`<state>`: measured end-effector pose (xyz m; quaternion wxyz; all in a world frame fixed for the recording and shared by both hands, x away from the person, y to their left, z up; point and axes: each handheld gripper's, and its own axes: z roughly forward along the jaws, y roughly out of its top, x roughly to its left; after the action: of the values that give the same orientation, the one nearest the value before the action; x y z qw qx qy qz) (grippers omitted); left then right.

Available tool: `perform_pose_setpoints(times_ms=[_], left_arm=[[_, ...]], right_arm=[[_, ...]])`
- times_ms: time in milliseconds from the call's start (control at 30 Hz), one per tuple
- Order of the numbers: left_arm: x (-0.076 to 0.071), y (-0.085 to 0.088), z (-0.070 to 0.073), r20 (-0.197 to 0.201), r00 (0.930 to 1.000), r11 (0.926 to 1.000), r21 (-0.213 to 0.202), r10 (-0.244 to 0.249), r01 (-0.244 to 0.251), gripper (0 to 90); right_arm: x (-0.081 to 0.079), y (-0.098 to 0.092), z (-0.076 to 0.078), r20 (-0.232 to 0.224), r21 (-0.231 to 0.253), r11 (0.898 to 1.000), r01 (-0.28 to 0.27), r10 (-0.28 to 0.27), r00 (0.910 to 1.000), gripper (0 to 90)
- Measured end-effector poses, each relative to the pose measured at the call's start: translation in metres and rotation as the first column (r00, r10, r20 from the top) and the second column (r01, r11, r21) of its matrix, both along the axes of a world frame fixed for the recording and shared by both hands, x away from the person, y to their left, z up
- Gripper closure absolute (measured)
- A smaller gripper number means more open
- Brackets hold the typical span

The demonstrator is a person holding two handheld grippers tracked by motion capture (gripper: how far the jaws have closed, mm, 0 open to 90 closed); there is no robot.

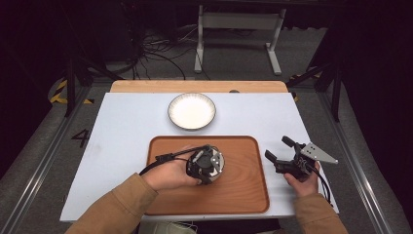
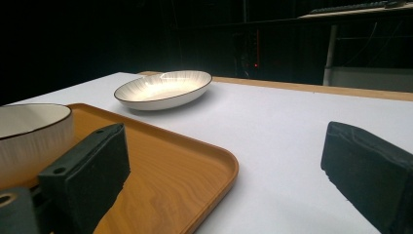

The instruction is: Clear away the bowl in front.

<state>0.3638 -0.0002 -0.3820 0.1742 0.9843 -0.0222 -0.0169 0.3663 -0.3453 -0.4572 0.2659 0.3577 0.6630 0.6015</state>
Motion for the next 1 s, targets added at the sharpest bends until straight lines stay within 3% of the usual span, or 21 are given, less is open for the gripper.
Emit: perform_pose_setpoints(times_ms=[133, 200, 267, 500, 700, 800, 1000], left_arm=[[-0.001, 0.0, 0.0, -0.024, 0.9996, 0.9996, -0.021, -0.017, 0.016, 77.5], [-0.003, -0.001, 0.001, -0.016, 0.9999, 0.9999, -0.013, -0.006, 0.006, 74.7], [-0.003, 0.0, 0.003, -0.038, 0.9993, 0.9997, -0.023, -0.001, 0.0, 70.9], [-0.003, 0.004, 0.006, -0.045, 0.9986, 0.9969, -0.072, 0.029, -0.032, 55.1], [-0.004, 0.01, 0.012, -0.044, 0.9974, 0.9884, -0.138, 0.057, -0.063, 46.5], [-0.005, 0.014, 0.016, -0.048, 0.9955, 0.9787, -0.185, 0.082, -0.09, 45.0], [-0.007, 0.026, 0.024, -0.028, 0.9898, 0.9476, -0.286, 0.139, -0.141, 41.3]], right_arm=[[0.0, 0.0, 0.0, -0.001, 0.0, 1.0, 0.0, 0.0, 1.0, 4.0], [0.0, 0.0, 0.0, -0.001, 0.0, 1.0, 0.001, -0.001, 1.0, 4.0], [0.0, 0.0, 0.0, 0.0, 0.0, 1.0, 0.001, -0.001, 1.0, 4.0], [0.0, 0.0, 0.0, -0.003, 0.002, 1.0, 0.001, -0.001, 1.0, 4.0], [0.0, 0.0, 0.0, -0.005, 0.008, 1.0, 0.0, 0.0, 1.0, 4.0], [0.001, 0.0, 0.0, -0.008, 0.014, 1.0, -0.002, 0.002, 1.0, 4.0], [0.001, -0.001, 0.0, -0.015, 0.023, 1.0, 0.003, -0.003, 0.9999, 3.9]])
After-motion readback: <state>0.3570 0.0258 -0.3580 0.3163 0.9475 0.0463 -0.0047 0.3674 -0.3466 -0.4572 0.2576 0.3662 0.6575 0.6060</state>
